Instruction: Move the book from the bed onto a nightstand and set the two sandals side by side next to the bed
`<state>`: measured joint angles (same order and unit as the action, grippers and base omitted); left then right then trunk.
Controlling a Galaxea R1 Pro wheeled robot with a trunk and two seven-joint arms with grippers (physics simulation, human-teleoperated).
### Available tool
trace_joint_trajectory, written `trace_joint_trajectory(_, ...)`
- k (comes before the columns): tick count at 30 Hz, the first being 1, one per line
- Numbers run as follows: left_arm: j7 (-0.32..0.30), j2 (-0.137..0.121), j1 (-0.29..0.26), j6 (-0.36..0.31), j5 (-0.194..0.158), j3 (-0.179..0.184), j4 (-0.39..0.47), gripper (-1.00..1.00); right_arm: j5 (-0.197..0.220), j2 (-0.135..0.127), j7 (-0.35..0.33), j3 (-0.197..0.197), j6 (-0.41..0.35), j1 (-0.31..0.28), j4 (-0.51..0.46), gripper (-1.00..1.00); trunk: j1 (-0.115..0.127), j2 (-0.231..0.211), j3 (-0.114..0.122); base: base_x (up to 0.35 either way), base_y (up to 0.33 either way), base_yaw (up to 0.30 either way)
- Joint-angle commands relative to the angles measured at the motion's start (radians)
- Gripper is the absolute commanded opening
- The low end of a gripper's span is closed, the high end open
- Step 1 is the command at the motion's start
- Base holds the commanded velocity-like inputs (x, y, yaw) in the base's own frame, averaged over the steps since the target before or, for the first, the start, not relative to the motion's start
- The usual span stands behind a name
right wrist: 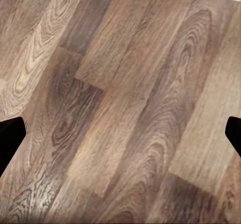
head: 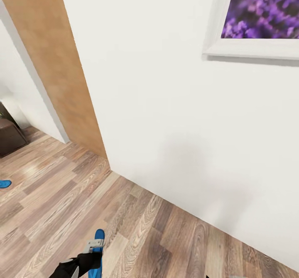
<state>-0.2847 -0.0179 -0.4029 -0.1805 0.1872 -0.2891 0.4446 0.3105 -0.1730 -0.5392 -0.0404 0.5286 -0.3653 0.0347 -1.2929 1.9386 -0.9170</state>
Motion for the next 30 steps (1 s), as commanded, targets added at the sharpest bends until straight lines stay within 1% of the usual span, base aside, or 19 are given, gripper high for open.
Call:
trace_joint_trajectory(1, -0.008, 0.001, -0.001, -0.005, 0.010, -0.008, 0.002, -1.00, 0.007, 0.000, -0.010, -0.004, 0.002, -0.001, 0.004, 1.00, 0.000, 0.000, -0.001, 0.016, 0.000, 0.269)
trace_joint_trajectory(5, -0.008, 0.001, -0.001, -0.005, 0.011, -0.008, 0.002, -1.00, 0.007, 0.000, -0.010, -0.004, 0.002, -0.001, 0.004, 1.00, 0.000, 0.000, -0.004, 0.178, 0.000, 0.269)
trace_joint_trajectory(20, -0.008, 0.001, -0.001, -0.005, 0.010, -0.009, 0.002, -1.00, 0.007, -0.001, -0.010, -0.003, 0.002, -0.001, 0.004, 1.00, 0.000, 0.000, -0.014, 0.301, 0.000, 0.269)
trace_joint_trajectory(30, -0.008, 0.001, -0.001, -0.005, 0.010, -0.008, 0.002, -1.00, 0.007, 0.000, -0.010, -0.003, 0.002, -0.001, 0.004, 1.00, 0.000, 0.000, -0.020, 0.201, 0.000, 0.269)
